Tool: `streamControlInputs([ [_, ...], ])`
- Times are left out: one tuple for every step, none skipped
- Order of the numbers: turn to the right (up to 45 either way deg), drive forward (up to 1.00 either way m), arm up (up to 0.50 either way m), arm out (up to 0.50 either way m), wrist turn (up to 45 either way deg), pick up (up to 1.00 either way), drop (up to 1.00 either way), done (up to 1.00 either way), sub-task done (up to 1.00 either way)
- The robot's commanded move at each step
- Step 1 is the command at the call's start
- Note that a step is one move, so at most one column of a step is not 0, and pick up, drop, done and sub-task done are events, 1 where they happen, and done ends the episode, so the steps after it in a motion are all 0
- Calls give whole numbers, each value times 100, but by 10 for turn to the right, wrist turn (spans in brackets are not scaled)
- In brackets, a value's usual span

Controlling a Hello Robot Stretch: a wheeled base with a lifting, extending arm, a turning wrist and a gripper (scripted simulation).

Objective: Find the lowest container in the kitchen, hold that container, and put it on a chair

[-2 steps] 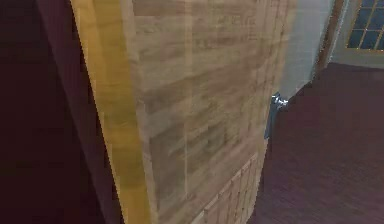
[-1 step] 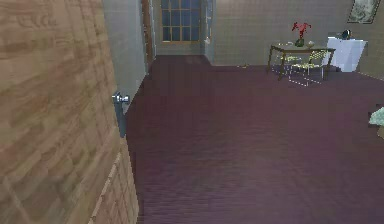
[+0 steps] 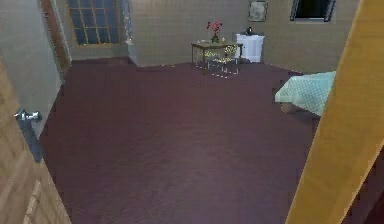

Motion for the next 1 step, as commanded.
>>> streamControlInputs([
  [0,75,0,0,0,0,0,0,0],
])
